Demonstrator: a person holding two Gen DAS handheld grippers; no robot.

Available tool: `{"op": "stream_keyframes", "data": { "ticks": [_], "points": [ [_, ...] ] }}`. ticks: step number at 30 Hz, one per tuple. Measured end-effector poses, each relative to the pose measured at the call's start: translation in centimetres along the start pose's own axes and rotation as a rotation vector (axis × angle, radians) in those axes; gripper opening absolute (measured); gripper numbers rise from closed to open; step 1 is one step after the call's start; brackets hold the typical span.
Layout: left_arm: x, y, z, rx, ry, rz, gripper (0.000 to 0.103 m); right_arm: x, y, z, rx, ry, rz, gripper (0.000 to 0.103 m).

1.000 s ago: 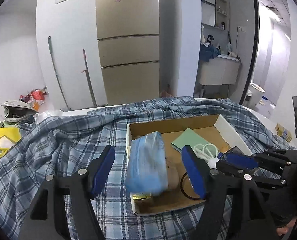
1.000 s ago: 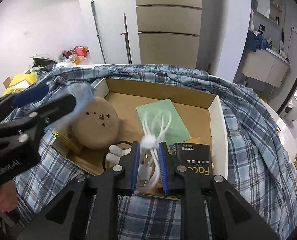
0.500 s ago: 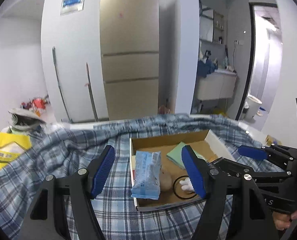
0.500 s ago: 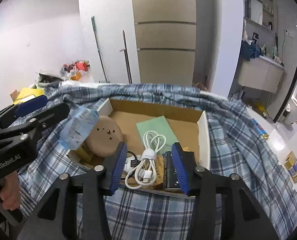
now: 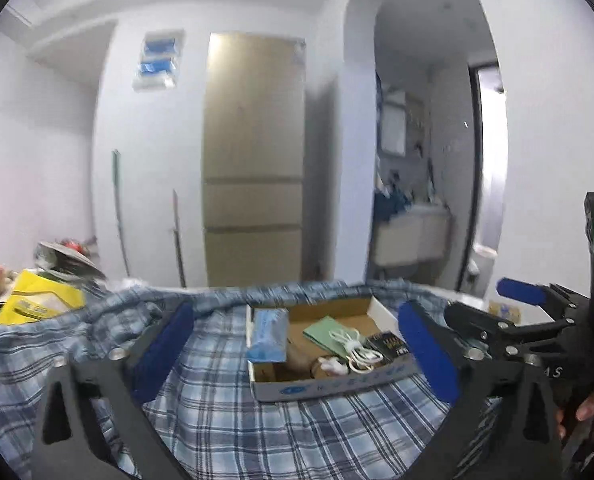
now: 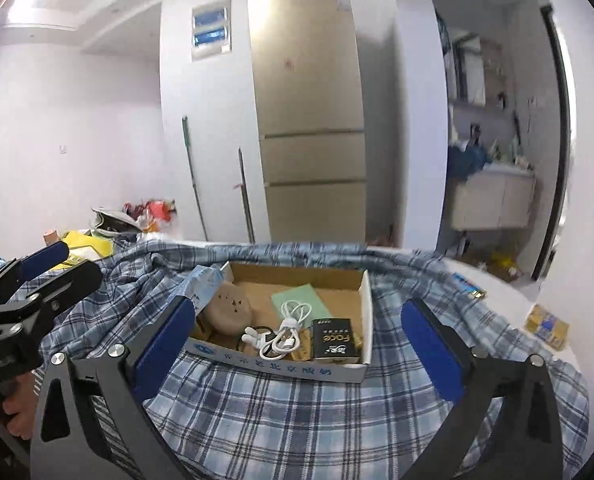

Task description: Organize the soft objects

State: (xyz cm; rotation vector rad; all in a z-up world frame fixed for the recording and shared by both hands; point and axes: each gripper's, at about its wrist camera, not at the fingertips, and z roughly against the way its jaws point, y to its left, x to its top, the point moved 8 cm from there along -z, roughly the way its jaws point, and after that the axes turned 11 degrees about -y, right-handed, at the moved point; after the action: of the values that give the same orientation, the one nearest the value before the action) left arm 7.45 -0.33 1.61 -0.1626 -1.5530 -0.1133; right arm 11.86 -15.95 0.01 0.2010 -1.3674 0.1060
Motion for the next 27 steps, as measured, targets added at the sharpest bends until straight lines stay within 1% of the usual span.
{"op": "stream_keyframes", "data": {
  "ticks": [1, 3, 9, 11, 13, 15, 17, 19, 23, 27],
  "points": [
    [-0.2, -0.1, 0.6, 0.008, -0.013, -0.009, 0.103, -0.1, 0.2, 0.5, 0.0, -0.01, 0.008, 0.103],
    [-0.6, -0.4, 1.4, 0.001, -0.02, -0.01, 0.103, -0.5, 0.4, 1.3, -0.004, -0.035, 0.013, 0.103],
    [-2.2, -0.3, 2.5, 0.014, -0.069, -0.027, 0.103, -1.7, 0.8, 2.9, 0.008, -0.124, 0.033, 0.103],
    [-2.9, -0.3, 2.4, 0.016, -0.072, -0.026, 0.103, -2.0, 0.9, 3.2, -0.009, -0.166, 0.051, 0.103],
    [-3.5, -0.4, 2.3, 0.008, -0.067, -0.034, 0.103, -2.3, 1.0, 3.3, -0.012, -0.186, 0.062, 0.103],
    [-3.5, -0.3, 2.4, -0.002, -0.075, -0.018, 0.103, -2.8, 1.1, 3.3, 0.006, -0.186, 0.049, 0.103],
    [-3.9, -0.3, 2.2, -0.021, -0.064, -0.006, 0.103, -2.9, 0.8, 3.4, 0.006, -0.193, 0.031, 0.103],
    [-4.1, -0.2, 2.0, 0.0, -0.053, -0.008, 0.103, -2.9, 0.3, 3.5, 0.008, -0.196, 0.008, 0.103],
    [-4.2, -0.1, 2.1, 0.0, -0.055, -0.003, 0.103, -3.1, -0.3, 3.5, -0.004, -0.189, -0.016, 0.103],
    [-4.6, -0.6, 1.6, 0.004, -0.032, -0.03, 0.103, -3.2, -0.4, 3.6, -0.013, -0.19, -0.02, 0.103]
  ]
}}
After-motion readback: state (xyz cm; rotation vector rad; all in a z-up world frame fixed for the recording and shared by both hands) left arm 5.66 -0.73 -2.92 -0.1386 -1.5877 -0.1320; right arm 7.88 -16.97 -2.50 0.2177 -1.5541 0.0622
